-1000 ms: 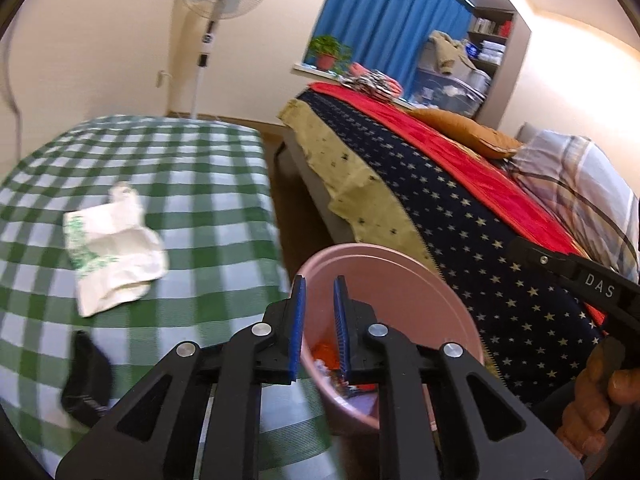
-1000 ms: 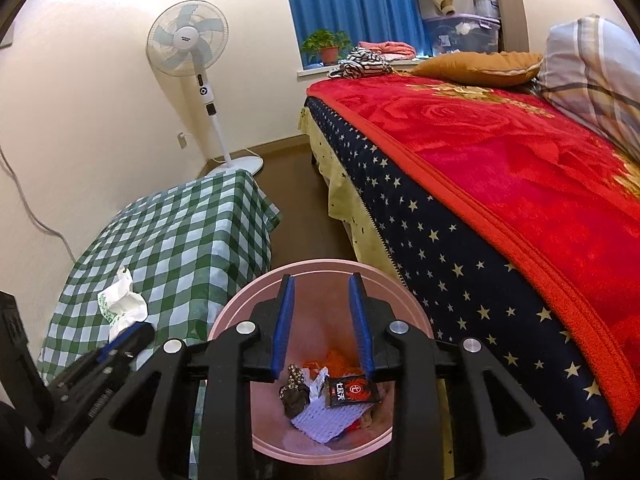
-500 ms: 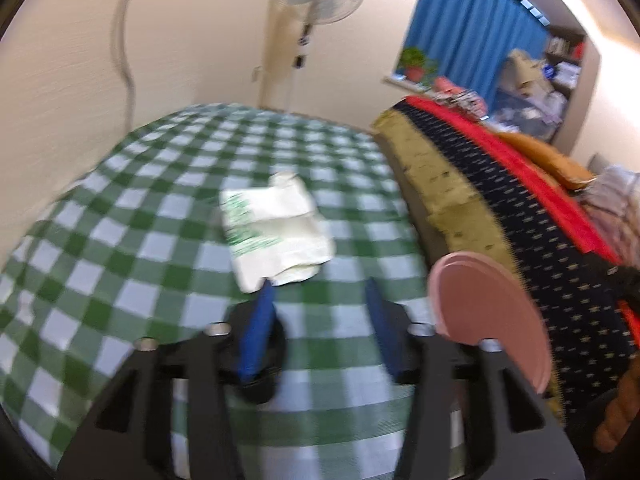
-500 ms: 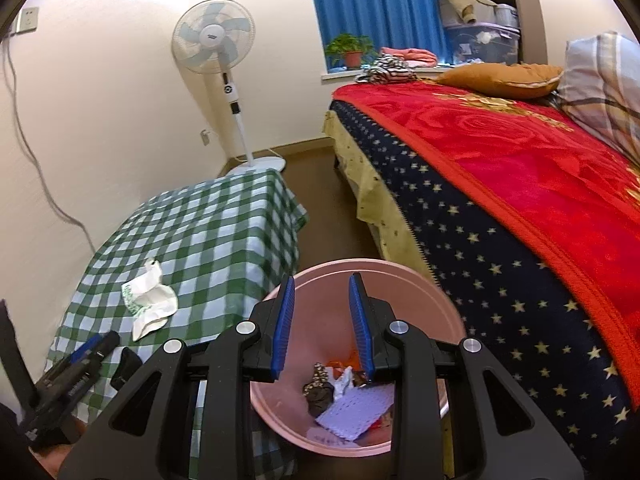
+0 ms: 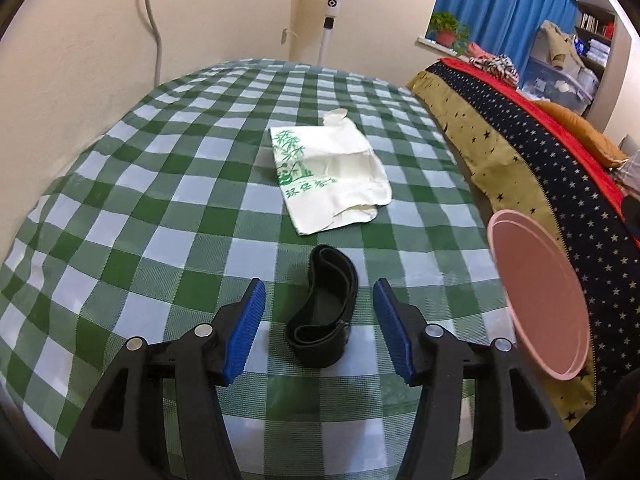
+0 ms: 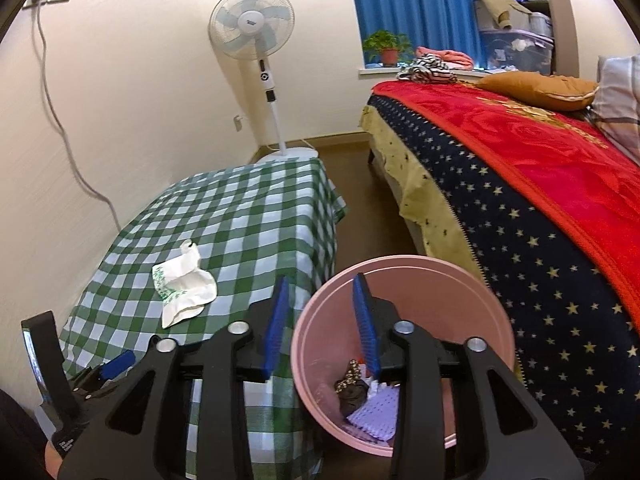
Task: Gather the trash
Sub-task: 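Move the left tool to the black elastic band and grasp it, then grasp the white printed bag with the right tool while the left tool holds the band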
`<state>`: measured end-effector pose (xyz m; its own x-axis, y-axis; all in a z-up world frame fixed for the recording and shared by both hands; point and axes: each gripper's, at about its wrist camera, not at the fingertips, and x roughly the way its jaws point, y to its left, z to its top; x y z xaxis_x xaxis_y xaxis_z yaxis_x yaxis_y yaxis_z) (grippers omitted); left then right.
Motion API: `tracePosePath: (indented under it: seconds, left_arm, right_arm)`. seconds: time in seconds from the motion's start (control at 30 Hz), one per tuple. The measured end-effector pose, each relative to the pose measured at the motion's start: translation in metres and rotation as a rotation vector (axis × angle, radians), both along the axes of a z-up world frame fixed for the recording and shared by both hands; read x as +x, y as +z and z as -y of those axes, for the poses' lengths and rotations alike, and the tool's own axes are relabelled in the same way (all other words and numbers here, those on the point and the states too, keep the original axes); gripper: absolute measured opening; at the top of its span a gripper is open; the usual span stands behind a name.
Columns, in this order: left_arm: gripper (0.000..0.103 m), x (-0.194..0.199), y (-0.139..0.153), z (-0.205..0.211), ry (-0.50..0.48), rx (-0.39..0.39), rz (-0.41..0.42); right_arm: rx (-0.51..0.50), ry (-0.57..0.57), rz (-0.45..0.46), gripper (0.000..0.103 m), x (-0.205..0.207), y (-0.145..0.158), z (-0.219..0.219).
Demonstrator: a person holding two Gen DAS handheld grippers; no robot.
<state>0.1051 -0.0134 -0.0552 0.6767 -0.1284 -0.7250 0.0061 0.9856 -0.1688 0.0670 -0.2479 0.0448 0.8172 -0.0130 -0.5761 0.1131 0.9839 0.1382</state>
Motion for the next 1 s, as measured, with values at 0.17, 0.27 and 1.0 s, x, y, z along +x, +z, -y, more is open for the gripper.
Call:
tracePosePath:
  seconds: [0.17, 0.27, 1.0]
  left_arm:
    - [0.012, 0.002, -0.002, -0.001, -0.013, -0.019, -0.011]
    - [0.007, 0.003, 0.0, -0.003, -0.004, -0.025, -0.003]
    - [0.007, 0.021, 0.009, -0.042, 0.152, -0.013, 0.038]
  right_arm:
    - [0.005, 0.046, 0.008, 0.04, 0.006, -0.002, -0.012]
    - [0.003, 0.086, 0.01, 0.039, 0.014, -0.005, -0.025]
    - [0.044, 0.28, -0.028, 0.039, 0.099, -0.043, -0.094]
